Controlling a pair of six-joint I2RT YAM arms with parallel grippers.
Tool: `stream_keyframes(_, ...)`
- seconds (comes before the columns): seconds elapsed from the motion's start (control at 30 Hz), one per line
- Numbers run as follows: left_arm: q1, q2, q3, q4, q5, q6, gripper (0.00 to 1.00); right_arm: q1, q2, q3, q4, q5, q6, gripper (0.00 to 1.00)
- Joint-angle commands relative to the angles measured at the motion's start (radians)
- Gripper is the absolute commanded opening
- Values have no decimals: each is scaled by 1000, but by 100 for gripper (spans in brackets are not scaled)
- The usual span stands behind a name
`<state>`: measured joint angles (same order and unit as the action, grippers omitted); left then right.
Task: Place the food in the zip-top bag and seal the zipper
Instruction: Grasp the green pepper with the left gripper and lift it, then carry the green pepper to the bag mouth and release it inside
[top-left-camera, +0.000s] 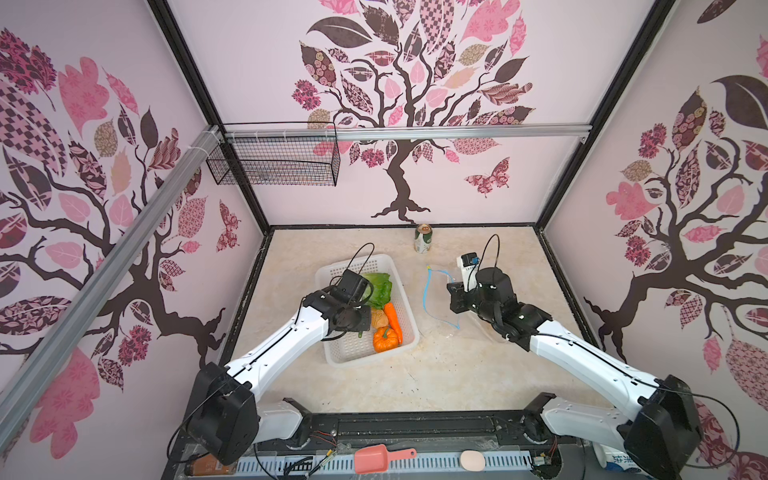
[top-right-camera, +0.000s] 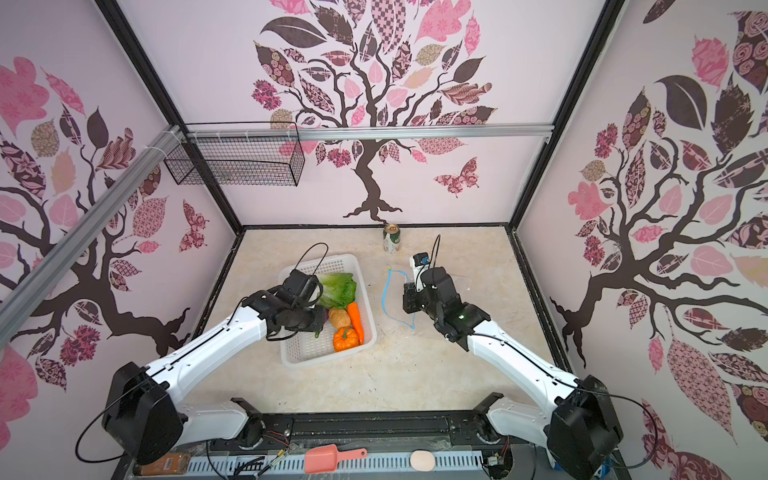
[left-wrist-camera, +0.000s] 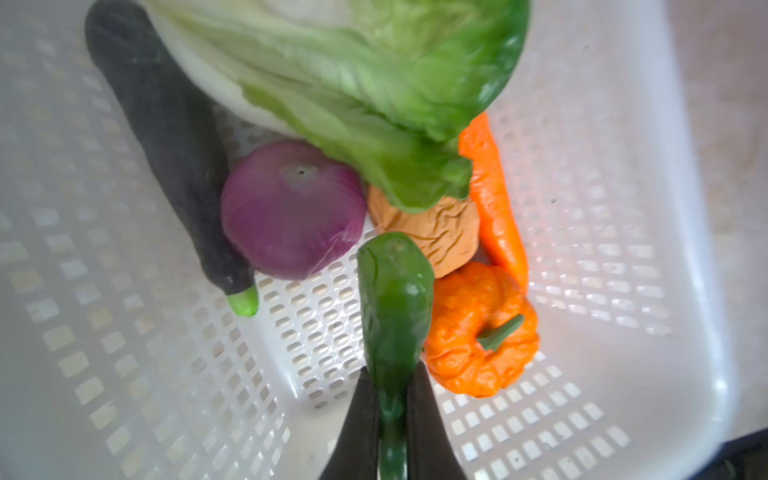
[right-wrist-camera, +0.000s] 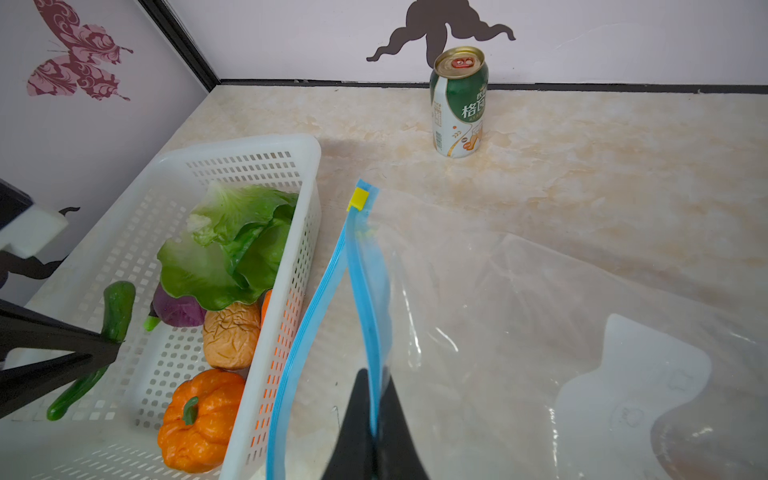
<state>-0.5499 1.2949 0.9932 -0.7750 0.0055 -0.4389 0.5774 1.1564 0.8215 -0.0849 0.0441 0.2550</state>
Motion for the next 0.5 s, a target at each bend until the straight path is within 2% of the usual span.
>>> stream_keyframes(0.0,1,-52,-7,220,125,-19,5,-5,-10,19,21,-38,29,0)
stream_keyframes(0.27,-2,-64,-37,554,357,-54,6,-5,3,21,64,-96,91,0)
stream_keyframes(0.47,-35,14,-61,805,425,-175,7,-4,11,25,82,-126,127,0)
